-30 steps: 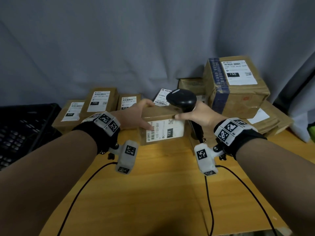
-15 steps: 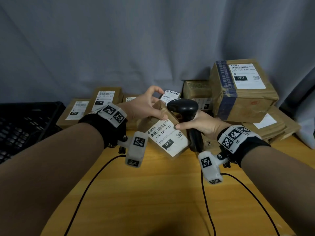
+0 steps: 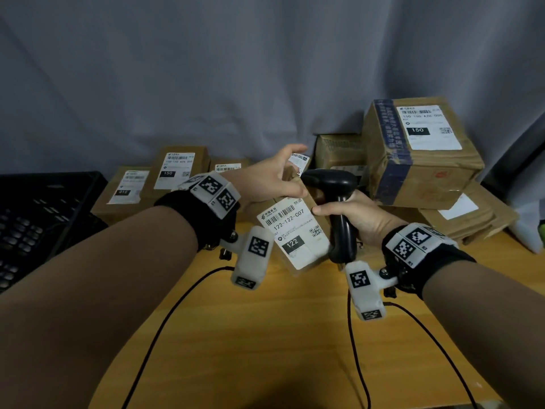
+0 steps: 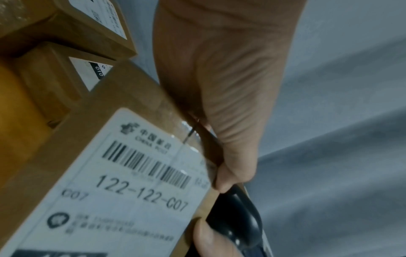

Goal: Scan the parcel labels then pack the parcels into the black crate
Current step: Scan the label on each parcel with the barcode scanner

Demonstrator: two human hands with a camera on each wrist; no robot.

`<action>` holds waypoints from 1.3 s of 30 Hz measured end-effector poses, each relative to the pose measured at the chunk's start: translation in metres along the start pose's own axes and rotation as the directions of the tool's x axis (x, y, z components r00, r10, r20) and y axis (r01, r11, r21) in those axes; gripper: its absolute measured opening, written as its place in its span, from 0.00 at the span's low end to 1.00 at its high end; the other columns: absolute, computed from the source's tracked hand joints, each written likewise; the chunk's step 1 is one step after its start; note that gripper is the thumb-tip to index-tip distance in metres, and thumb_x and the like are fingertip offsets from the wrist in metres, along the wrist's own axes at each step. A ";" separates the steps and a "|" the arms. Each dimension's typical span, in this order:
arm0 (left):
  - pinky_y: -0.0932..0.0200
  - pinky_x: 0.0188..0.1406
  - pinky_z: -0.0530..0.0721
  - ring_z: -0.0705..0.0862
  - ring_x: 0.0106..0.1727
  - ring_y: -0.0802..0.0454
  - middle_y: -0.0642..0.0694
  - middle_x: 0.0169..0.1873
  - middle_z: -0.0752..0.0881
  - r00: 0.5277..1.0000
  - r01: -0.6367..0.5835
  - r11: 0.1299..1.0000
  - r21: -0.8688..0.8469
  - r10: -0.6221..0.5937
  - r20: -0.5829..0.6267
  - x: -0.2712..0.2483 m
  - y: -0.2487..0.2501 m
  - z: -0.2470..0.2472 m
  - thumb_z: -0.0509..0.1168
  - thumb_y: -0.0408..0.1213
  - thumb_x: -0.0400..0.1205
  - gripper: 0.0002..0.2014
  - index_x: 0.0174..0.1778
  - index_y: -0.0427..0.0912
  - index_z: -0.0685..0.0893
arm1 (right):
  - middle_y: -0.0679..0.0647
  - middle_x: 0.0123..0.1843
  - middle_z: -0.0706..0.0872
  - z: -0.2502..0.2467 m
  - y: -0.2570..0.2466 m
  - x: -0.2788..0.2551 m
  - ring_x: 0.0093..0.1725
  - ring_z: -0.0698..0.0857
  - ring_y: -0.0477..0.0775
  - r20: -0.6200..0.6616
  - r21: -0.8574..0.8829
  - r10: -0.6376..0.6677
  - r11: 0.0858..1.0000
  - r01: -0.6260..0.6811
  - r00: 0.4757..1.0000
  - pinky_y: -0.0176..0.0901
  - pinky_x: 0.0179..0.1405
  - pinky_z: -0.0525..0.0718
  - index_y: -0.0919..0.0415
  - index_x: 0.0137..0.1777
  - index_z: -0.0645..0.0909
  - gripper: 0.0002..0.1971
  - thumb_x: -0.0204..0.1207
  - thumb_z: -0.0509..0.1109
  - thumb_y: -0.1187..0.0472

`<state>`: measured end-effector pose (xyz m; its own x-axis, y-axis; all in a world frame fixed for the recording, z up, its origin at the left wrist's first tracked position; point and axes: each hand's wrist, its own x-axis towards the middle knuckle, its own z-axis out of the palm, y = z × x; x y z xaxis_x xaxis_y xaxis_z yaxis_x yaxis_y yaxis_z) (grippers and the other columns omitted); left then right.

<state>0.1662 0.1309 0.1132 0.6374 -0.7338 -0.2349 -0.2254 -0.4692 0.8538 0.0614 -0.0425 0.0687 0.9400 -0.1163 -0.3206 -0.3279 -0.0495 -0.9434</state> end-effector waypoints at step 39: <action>0.55 0.66 0.74 0.72 0.73 0.46 0.44 0.77 0.65 0.981 0.185 0.953 0.241 -0.166 -0.097 -0.008 -0.159 0.118 0.75 0.52 0.72 0.48 0.82 0.44 0.54 | 0.48 0.51 0.90 0.025 0.110 0.021 0.48 0.83 0.39 -0.406 0.013 0.158 0.986 -0.166 0.900 0.31 0.44 0.73 0.58 0.55 0.88 0.12 0.72 0.75 0.68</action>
<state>0.1102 0.1532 -0.0751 0.7347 -0.5942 -0.3273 -0.2744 -0.7015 0.6577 0.0478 -0.0256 -0.0436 0.7563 -0.5156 -0.4027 -0.4785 -0.0161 -0.8779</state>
